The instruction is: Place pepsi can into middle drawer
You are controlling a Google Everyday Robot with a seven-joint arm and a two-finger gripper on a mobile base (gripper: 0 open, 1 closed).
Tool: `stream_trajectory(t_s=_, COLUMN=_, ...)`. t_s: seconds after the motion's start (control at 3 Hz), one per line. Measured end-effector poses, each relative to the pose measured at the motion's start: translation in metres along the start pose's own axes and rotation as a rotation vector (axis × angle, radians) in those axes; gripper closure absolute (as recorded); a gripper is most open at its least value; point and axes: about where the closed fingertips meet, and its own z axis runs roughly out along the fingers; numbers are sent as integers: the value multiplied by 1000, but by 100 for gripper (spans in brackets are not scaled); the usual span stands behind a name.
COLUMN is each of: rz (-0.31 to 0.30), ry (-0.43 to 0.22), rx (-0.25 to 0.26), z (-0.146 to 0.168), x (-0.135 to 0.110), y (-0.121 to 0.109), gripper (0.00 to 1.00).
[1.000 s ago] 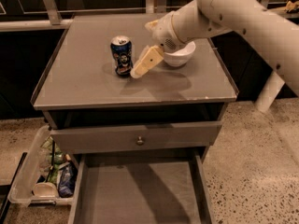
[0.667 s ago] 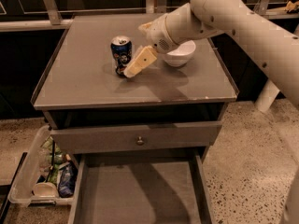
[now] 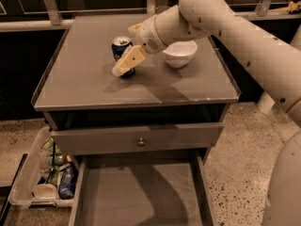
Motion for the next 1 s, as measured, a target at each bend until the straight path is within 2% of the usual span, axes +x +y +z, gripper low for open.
stream_trajectory(t_s=0.33, rz=0, ry=0, rx=0, z=0, x=0, y=0, gripper=18)
stream_trajectory(t_s=1.0, rz=0, ry=0, rx=0, z=0, x=0, y=0, gripper=64)
